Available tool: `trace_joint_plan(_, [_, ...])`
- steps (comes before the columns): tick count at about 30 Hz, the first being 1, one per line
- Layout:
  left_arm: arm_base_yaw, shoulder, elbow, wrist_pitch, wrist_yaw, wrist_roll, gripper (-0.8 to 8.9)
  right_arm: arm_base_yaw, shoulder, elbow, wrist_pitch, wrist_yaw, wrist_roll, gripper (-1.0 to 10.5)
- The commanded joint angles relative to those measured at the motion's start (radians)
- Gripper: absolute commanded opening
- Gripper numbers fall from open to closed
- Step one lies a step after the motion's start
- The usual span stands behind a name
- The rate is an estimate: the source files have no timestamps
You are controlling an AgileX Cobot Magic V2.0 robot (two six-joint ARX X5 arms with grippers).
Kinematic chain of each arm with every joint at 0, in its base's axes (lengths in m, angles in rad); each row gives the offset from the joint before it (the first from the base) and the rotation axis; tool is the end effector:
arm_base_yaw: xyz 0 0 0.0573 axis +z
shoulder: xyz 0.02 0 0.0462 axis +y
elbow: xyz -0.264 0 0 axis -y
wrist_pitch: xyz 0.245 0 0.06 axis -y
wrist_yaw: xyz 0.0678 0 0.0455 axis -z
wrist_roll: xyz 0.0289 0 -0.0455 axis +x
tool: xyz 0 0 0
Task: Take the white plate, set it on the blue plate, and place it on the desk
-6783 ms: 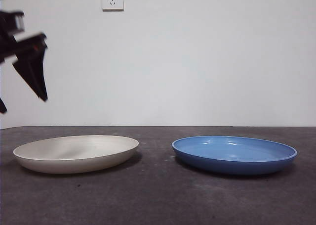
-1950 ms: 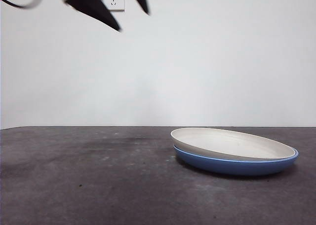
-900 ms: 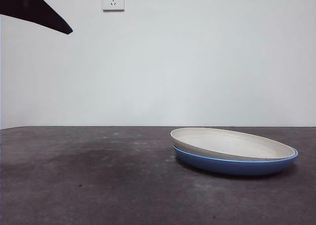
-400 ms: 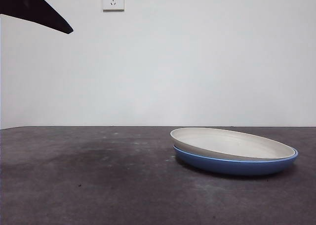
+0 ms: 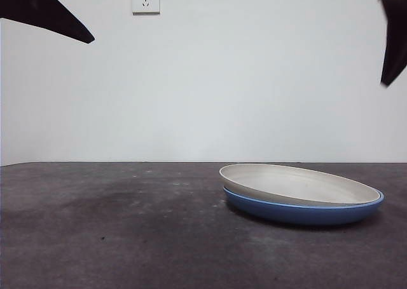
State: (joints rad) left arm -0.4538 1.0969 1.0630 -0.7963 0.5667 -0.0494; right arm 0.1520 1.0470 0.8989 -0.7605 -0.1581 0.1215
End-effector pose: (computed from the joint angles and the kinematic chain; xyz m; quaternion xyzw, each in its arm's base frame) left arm 0.1807 -0.1054 0.3220 -0.0425 0.4136 -0.4368 0.7977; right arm 0.1954 0.0345 0.2793 0.0552 0.4464 0.1119 0.8861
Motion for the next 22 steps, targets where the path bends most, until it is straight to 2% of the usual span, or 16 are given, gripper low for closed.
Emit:
trace_joint_plan(1, [-0.005, 0.007, 0.011, 0.007, 0.004, 0.013, 3.73, -0.020, 0.094, 0.006, 0.049, -0.016, 0.023, 4.3])
trace_joint_plan(6, [-0.005, 0.007, 0.011, 0.008, 0.003, 0.013, 3.73, -0.056, 0.248, 0.006, 0.141, -0.117, 0.029, 4.3])
trace_joint_plan(13, [-0.005, 0.007, 0.011, 0.009, 0.003, 0.013, 3.73, -0.067, 0.410, 0.006, 0.248, -0.145, 0.032, 4.3])
trace_joint_plan(16, [-0.005, 0.007, 0.011, 0.010, 0.003, 0.013, 3.73, -0.066, 0.465, 0.006, 0.289, -0.164, 0.037, 3.6])
trace_joint_plan(22, [-0.005, 0.007, 0.011, 0.010, 0.003, 0.013, 3.73, -0.067, 0.542, 0.006, 0.333, -0.182, 0.041, 3.2])
